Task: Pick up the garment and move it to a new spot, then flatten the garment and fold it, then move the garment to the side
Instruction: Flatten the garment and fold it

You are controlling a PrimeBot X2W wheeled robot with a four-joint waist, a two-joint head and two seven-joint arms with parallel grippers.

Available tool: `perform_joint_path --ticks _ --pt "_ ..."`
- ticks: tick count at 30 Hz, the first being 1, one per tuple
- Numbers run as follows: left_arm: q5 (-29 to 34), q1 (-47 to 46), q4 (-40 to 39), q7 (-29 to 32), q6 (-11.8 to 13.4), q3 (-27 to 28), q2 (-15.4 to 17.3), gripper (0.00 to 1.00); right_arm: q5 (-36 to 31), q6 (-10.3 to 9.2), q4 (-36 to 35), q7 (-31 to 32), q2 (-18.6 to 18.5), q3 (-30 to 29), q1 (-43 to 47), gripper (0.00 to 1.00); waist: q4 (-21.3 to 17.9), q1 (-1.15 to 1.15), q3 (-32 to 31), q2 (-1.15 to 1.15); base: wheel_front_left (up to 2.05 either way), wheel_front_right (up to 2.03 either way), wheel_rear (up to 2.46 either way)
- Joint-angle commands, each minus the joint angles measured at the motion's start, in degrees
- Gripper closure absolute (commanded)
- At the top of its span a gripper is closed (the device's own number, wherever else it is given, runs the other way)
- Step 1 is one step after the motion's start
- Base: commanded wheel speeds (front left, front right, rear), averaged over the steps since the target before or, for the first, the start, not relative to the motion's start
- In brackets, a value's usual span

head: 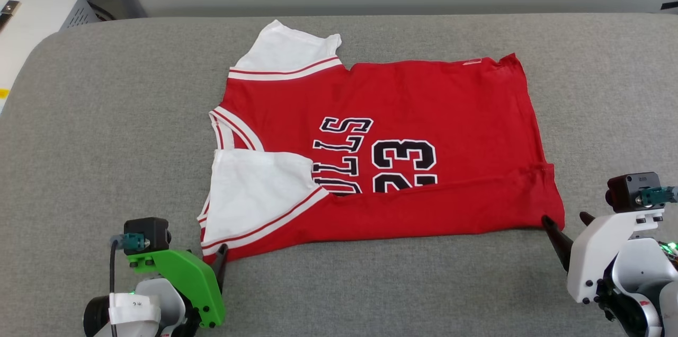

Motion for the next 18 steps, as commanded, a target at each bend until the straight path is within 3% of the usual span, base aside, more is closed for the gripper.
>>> perform_joint_path --ticks 1,8,12,13,14,15,18 --pt "0.64 -0.67 0.98 -0.23 0.51 -0.04 -0.02 0.00 -0.21 -0.04 -0.61 0.22 0.15 -0.05 0.42 0.00 -0.73 0.00 1.07 0.00 0.00 0.00 0.00" --pt "0.18 -2.08 6.25 -1.22 0.25 0.65 -1.30 0.00 -0.38 -0.04 -1.38 0.24 0.23 0.13 0.07 0.00 -1.90 0.00 3.19 0.00 0.00 0.00 0.00" --pt "-0.79 -1.83 9.08 1.92 -1.21 -1.23 -1.87 0.00 -0.41 -0.04 -1.41 0.24 0.24 0.22 0.03 0.00 -2.13 0.00 3.66 0.00 0.00 0.00 0.00" --pt "-0.96 -1.70 9.60 2.96 -1.60 -1.89 -1.94 0.52 -0.45 -0.04 -1.35 0.20 0.17 0.15 0.02 0.00 -2.08 0.00 3.60 0.00 0.00 0.00 0.00" --pt "-1.02 -1.66 9.89 3.50 -1.89 -2.31 -2.01 0.81 -0.49 -0.04 -1.30 0.18 0.13 0.05 0.03 0.00 -1.97 0.00 3.47 0.00 0.00 0.00 0.00" --pt "-1.23 -1.56 10.18 4.01 -2.29 -2.72 -2.28 1.00 -0.64 -0.04 -1.21 0.13 0.01 -0.08 0.06 0.00 -1.78 0.00 3.17 0.00 0.00 0.00 0.00" --pt "-1.93 -1.20 10.38 4.53 -3.52 -3.33 -3.03 1.00 -1.07 -0.04 -0.89 0.14 -0.36 -0.19 0.11 0.00 -1.21 0.00 2.30 0.00 0.00 0.00 0.00"
